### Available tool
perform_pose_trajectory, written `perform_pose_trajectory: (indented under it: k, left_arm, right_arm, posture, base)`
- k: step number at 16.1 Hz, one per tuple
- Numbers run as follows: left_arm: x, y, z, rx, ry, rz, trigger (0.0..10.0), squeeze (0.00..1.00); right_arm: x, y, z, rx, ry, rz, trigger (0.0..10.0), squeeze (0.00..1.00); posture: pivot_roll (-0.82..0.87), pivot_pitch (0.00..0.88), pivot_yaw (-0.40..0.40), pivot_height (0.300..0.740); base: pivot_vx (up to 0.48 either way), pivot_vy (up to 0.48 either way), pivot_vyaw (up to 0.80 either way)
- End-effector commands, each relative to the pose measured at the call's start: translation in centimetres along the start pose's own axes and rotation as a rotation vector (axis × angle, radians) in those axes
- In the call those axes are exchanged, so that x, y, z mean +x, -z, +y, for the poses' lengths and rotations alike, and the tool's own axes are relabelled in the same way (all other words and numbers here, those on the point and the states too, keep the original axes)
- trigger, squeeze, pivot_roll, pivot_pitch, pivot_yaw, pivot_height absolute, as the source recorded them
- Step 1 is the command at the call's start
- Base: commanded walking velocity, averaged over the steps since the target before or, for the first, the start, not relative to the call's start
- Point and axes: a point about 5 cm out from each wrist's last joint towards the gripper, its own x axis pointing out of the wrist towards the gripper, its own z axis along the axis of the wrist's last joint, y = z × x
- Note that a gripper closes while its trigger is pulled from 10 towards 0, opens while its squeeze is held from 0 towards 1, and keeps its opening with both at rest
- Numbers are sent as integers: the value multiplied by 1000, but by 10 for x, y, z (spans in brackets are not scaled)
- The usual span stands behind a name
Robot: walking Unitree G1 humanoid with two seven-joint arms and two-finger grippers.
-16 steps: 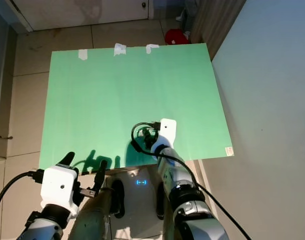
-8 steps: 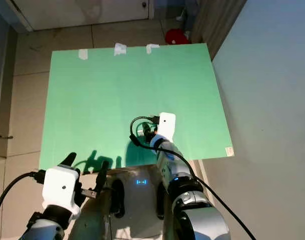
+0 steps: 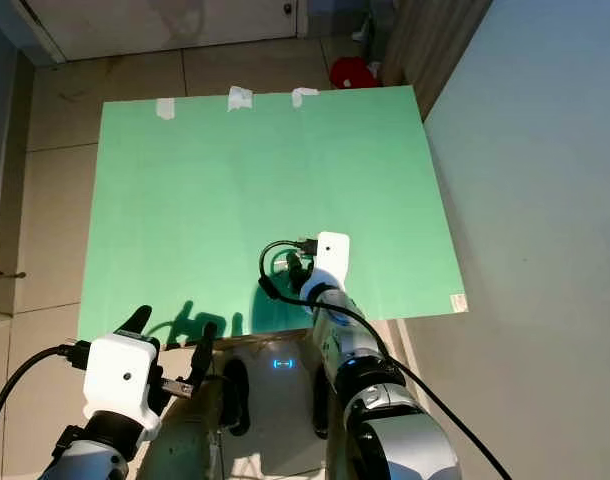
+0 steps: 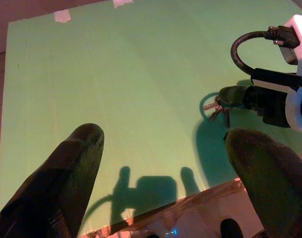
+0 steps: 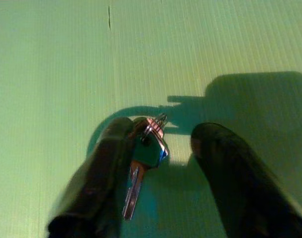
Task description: Hang keys on a hook
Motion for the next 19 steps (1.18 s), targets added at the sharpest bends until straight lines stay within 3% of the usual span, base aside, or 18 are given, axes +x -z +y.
perform_pose_trajectory:
  k: [1, 19]
  left_arm:
    - [-5, 1, -1, -1, -5, 20, 10000, 0]
    - [1, 0, 2, 1, 3, 10, 10000, 0]
  right_arm:
    - [1, 8, 22, 28, -40, 26, 0, 0]
    - [1, 0, 19, 64, -55, -36, 0, 0]
  posture:
    - [209, 422, -12, 740]
    - [185, 426, -10, 740]
  base:
    - [0, 0, 0]
    - [0, 0, 0]
